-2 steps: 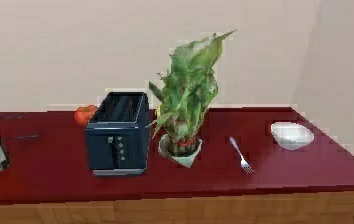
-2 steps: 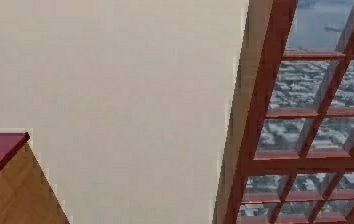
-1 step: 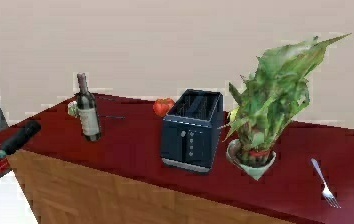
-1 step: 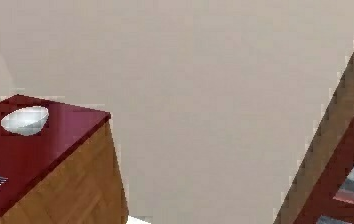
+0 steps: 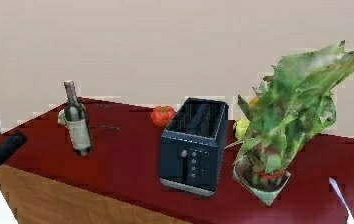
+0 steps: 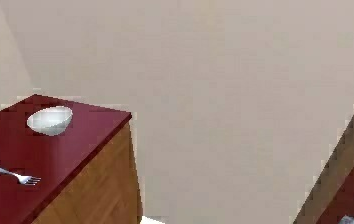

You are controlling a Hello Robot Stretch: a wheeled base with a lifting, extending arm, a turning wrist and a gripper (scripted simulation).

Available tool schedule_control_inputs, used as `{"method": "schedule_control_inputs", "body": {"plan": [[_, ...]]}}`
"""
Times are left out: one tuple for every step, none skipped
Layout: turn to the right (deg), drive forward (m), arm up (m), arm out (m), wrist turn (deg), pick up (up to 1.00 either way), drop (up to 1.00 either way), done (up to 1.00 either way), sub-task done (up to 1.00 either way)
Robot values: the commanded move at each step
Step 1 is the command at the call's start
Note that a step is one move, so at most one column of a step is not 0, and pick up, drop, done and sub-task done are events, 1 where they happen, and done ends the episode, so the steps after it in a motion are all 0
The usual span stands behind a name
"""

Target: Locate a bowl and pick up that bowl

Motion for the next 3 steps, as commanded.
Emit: {"method": "schedule_control_inputs", "body": {"plan": [[-27.0, 0.0, 0.0, 0.0, 0.0, 0.0, 0.0, 0.0, 0.0], [0.0, 0.0, 0.5, 0.0, 0.0, 0.0, 0.0, 0.0, 0.0], [0.0, 0.0, 0.38, 0.0, 0.0, 0.0, 0.0, 0.0, 0.0]]}}
